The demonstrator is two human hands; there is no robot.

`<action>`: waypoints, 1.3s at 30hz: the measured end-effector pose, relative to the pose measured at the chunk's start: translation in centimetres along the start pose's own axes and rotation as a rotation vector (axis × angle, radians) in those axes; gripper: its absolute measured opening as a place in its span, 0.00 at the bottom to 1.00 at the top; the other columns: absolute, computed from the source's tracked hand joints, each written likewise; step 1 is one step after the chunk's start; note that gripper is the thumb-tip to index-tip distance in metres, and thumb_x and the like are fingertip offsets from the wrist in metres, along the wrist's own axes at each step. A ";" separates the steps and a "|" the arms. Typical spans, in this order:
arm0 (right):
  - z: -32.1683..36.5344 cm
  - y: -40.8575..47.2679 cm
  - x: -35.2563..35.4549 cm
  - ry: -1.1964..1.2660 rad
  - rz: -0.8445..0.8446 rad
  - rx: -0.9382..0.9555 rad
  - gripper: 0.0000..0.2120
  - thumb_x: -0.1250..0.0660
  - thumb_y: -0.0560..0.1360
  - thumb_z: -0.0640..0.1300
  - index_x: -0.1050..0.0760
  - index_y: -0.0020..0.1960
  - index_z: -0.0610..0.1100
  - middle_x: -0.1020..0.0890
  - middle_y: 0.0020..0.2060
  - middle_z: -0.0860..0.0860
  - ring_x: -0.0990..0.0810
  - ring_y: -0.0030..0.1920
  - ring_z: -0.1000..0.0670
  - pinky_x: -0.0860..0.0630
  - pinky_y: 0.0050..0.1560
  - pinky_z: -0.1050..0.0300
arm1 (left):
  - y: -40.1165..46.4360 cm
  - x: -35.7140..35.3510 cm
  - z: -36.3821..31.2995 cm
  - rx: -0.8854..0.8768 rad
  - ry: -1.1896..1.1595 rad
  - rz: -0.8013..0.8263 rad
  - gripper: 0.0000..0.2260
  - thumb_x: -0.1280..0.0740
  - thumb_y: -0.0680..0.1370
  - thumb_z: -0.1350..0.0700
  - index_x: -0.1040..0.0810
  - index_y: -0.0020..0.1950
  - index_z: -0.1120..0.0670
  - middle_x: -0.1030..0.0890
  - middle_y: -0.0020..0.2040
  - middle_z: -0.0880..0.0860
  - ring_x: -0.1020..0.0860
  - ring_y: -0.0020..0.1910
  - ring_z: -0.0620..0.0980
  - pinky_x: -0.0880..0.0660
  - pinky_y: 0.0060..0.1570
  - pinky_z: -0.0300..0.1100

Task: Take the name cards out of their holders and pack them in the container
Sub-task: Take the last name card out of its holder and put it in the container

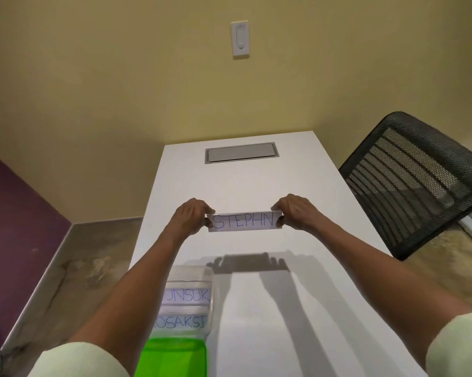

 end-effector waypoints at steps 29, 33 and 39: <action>16.5 -2.7 -7.3 0.008 0.069 0.172 0.10 0.25 0.64 0.46 0.19 0.43 0.42 0.19 0.35 0.43 0.24 0.36 0.42 0.31 0.33 0.57 | -12.0 -0.9 14.0 0.182 -0.049 0.111 0.17 0.25 0.71 0.62 0.17 0.59 0.55 0.15 0.53 0.53 0.18 0.50 0.49 0.22 0.49 0.44; 18.0 -2.9 -8.6 0.041 0.097 0.194 0.12 0.25 0.65 0.48 0.18 0.44 0.42 0.18 0.36 0.44 0.20 0.39 0.42 0.30 0.34 0.57 | -13.2 -1.4 15.7 0.219 -0.035 0.131 0.18 0.22 0.69 0.59 0.17 0.58 0.53 0.15 0.53 0.52 0.19 0.48 0.48 0.23 0.47 0.42; 19.8 -3.2 -11.0 0.031 0.116 0.229 0.17 0.25 0.66 0.52 0.19 0.48 0.42 0.17 0.40 0.43 0.19 0.43 0.42 0.32 0.36 0.57 | -14.3 -2.6 17.5 0.239 0.002 0.163 0.18 0.23 0.70 0.60 0.18 0.60 0.53 0.14 0.49 0.49 0.21 0.39 0.42 0.25 0.41 0.40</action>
Point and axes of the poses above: each hand's wrist, its own y-axis towards the middle knuckle, its own x-axis out of the back of the hand, z = x × y, the point moved 2 cm from there along y, towards the middle knuckle
